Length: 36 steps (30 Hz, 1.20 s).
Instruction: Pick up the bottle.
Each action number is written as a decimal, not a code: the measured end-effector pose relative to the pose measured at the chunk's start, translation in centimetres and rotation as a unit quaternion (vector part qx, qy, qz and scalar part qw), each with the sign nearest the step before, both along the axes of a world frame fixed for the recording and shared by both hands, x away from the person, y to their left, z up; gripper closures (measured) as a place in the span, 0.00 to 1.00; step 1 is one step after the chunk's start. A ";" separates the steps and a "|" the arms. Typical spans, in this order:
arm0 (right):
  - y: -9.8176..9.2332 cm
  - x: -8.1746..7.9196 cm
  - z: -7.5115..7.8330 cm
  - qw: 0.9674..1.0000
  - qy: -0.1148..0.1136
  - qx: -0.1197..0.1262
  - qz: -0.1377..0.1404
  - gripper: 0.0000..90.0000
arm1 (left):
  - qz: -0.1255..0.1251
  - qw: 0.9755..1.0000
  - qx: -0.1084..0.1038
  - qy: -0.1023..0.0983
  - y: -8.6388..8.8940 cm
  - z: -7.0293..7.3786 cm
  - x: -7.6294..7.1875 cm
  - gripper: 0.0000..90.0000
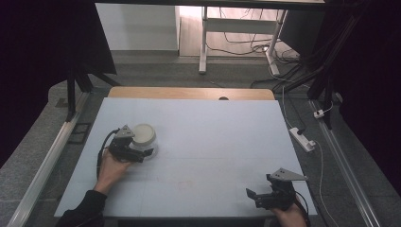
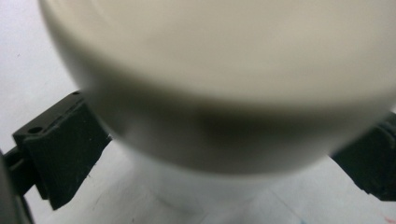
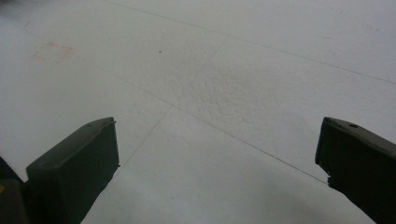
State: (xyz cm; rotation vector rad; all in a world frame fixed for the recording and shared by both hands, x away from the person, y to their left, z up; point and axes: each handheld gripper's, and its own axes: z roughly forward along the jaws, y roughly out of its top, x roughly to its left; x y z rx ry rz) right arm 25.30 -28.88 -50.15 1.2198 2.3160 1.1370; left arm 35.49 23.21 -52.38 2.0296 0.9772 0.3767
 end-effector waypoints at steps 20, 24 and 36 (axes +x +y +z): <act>0.0 0.0 0.0 1.000 -0.002 0.000 0.001 0.00 | -0.002 1.000 0.006 -0.001 -0.2 0.2 0.3 0.08; 0.0 0.0 0.0 1.000 -0.002 0.000 0.001 0.00 | 0.000 1.000 0.012 0.001 -0.3 0.4 0.3 0.08; 0.0 -0.1 0.0 1.000 -0.003 0.000 0.003 0.00 | 0.006 1.000 0.005 0.009 -0.1 0.6 0.4 0.08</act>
